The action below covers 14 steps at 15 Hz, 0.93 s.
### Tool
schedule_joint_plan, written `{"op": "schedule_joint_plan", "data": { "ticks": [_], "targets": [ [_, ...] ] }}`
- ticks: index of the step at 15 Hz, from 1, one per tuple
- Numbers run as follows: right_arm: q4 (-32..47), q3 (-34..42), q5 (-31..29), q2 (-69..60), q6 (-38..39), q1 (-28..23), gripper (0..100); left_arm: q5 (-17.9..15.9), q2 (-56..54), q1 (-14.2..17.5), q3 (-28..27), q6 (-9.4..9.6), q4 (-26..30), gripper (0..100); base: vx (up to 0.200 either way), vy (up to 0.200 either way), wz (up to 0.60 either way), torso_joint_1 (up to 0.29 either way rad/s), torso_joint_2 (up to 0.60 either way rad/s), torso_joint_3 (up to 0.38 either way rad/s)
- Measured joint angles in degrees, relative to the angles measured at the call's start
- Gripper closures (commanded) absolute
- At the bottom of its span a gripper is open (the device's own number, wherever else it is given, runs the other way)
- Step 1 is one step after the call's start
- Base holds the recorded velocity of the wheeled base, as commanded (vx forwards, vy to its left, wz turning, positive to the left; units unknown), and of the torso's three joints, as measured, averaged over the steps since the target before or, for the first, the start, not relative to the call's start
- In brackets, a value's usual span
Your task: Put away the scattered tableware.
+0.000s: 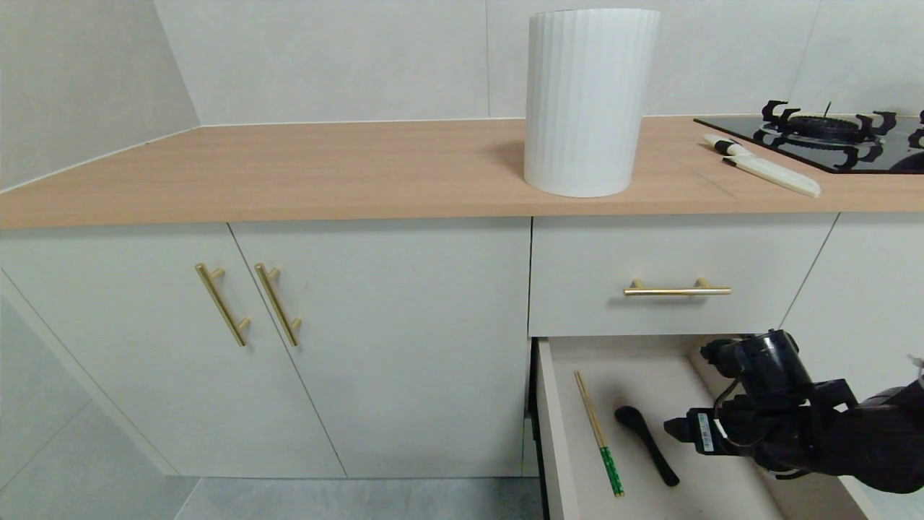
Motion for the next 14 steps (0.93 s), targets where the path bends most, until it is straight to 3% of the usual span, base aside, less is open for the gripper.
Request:
{"op": "schedule_joint_plan", "data": {
  "ticks": [4, 6, 9, 14],
  "targets": [
    [19.24, -4.53, 3.99, -11.06, 0.0, 0.9, 0, 0.0, 0.0, 0.0, 0.0, 0.0, 0.02, 0, 0.0, 0.0, 0.0, 0.0, 0.0, 0.0],
    [24.67, -6.5, 4.97, -15.1, 0.0, 1.84, 0, -0.02, 0.0, 0.0, 0.0, 0.0, 0.07, 0, 0.0, 0.0, 0.0, 0.0, 0.0, 0.0],
    [29.66, -7.33, 4.77, -19.46, -0.01, 5.49, 0, -0.02, 0.0, 0.0, 0.0, 0.0, 0.05, 0, 0.0, 0.0, 0.0, 0.0, 0.0, 0.0],
    [30.65, -6.64, 0.87, -21.81, -0.09, 10.67, 0, 0.0, 0.0, 0.0, 0.0, 0.0, 0.02, 0, 0.0, 0.0, 0.0, 0.0, 0.0, 0.0]
  ]
}}
